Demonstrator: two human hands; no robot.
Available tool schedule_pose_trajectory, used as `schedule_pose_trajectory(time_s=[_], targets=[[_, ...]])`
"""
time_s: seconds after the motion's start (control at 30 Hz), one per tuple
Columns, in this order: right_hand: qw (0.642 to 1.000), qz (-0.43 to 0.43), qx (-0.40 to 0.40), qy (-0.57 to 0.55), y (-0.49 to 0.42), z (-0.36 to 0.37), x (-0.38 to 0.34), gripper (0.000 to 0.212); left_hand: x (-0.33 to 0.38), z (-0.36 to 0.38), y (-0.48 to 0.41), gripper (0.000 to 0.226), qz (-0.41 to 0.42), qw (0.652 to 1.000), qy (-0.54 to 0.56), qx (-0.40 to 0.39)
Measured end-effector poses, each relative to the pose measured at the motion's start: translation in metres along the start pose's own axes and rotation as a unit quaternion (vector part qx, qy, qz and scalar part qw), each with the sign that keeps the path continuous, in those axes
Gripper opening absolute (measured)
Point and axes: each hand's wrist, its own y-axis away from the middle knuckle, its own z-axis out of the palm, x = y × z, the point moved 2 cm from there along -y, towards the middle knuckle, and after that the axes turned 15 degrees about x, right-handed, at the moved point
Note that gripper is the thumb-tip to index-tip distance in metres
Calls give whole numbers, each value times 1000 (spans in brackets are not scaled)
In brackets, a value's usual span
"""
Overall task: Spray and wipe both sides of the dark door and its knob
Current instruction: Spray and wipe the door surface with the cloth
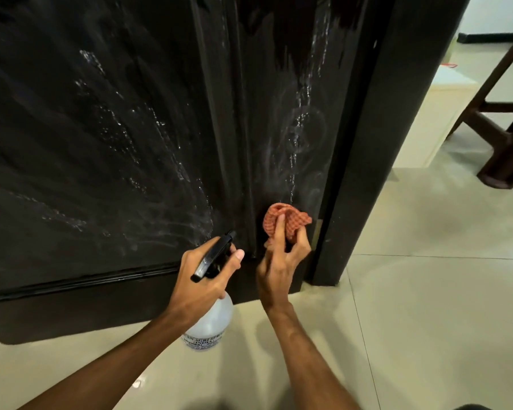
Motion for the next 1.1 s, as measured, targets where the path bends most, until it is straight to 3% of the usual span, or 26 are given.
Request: schedule_pose_trajectory(time_s=[0.07, 0.1, 0.13, 0.23, 0.3, 0.4, 0.43, 0.47, 0.57, 0.63, 0.67, 0.77, 0.8, 0.9, 0.97, 1.1], targets=[[986, 148, 74, -7, -17, -2, -2, 54, 4, -2, -2, 30, 3, 1000, -3, 5], [980, 182, 85, -5, -23, 0, -7, 56, 5, -2, -4, 29, 5, 1000, -4, 6], [986, 151, 74, 0, -26, 4, -14, 58, 7, -3, -6, 30, 6, 1000, -4, 8], [992, -117, -37, 30, -16, 8, -29, 77, 13, -4, -9, 37, -3, 1000, 9, 20], [988, -148, -33, 39, -24, 7, -21, 81, 17, -2, -11, 38, -6, 1000, 18, 21], [995, 78, 58, 4, -50, 8, -23, 61, 23, -2, -14, 31, -3, 999, 20, 27], [992, 105, 66, 7, -53, 9, -27, 57, 23, -1, -14, 29, -2, 999, 20, 26], [995, 73, 56, 23, -49, 10, -33, 57, 24, 0, -15, 30, -2, 999, 22, 26], [985, -158, -50, 51, -21, 8, -37, 74, 25, 1, -11, 32, -5, 999, 39, 26], [977, -196, -52, 60, -29, 5, -27, 85, 31, 4, -12, 31, 3, 999, 41, 21], [985, -161, -23, 55, -42, 5, -25, 85, 34, 4, -14, 29, 6, 999, 40, 20], [994, 54, 96, 1, -89, 6, -30, 60, 43, 4, -22, 27, 24, 999, 31, 16], [993, 52, 104, 8, -95, 8, -37, 53, 44, 4, -23, 27, 27, 999, 31, 17], [982, -183, 15, 36, -86, 11, -51, 56, 51, 4, -27, 26, 36, 999, 33, 24], [967, -252, 1, 37, -96, 9, -49, 58, 55, 5, -30, 26, 39, 998, 36, 25], [993, -61, 99, 20, -130, 10, -54, 59, 57, 3, -34, 24, 44, 998, 30, 34]])
